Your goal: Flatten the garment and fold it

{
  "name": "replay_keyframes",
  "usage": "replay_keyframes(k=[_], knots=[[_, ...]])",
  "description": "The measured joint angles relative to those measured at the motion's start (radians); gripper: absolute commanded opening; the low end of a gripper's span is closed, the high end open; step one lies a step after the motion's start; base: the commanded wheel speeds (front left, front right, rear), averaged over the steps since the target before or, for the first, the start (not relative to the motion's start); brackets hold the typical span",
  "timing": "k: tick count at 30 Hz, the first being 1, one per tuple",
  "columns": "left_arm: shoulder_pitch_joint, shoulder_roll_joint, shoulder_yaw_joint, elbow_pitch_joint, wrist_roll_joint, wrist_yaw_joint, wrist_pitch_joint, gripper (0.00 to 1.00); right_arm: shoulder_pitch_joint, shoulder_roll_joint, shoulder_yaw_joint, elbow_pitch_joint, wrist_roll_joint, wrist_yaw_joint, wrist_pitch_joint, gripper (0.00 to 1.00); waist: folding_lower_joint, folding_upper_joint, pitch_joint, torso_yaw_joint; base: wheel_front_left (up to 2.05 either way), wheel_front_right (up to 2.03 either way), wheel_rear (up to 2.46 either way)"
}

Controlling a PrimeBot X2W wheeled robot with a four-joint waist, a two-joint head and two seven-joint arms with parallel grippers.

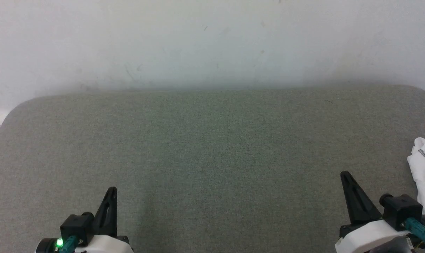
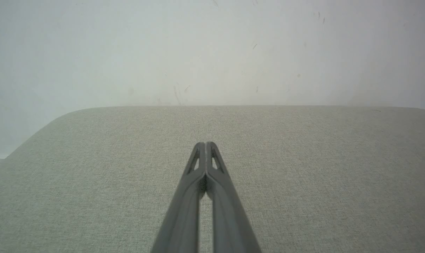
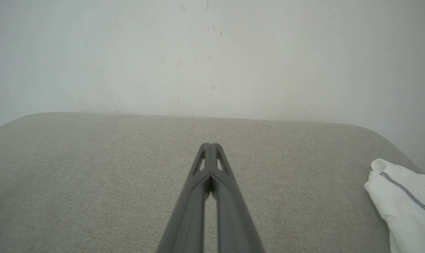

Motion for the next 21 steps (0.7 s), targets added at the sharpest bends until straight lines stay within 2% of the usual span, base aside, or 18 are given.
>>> replay_keyframes(k=[21], knots=[[-0.011,-0.009,-0.008,-0.031,0.017,0.01,0.044,0.0,-0.023,0.002,0.001,0.009,-0.022,0.0,0.01,0.0,0.0,-0.0001,0.003,-0.005,0.0,0.0,0.0]])
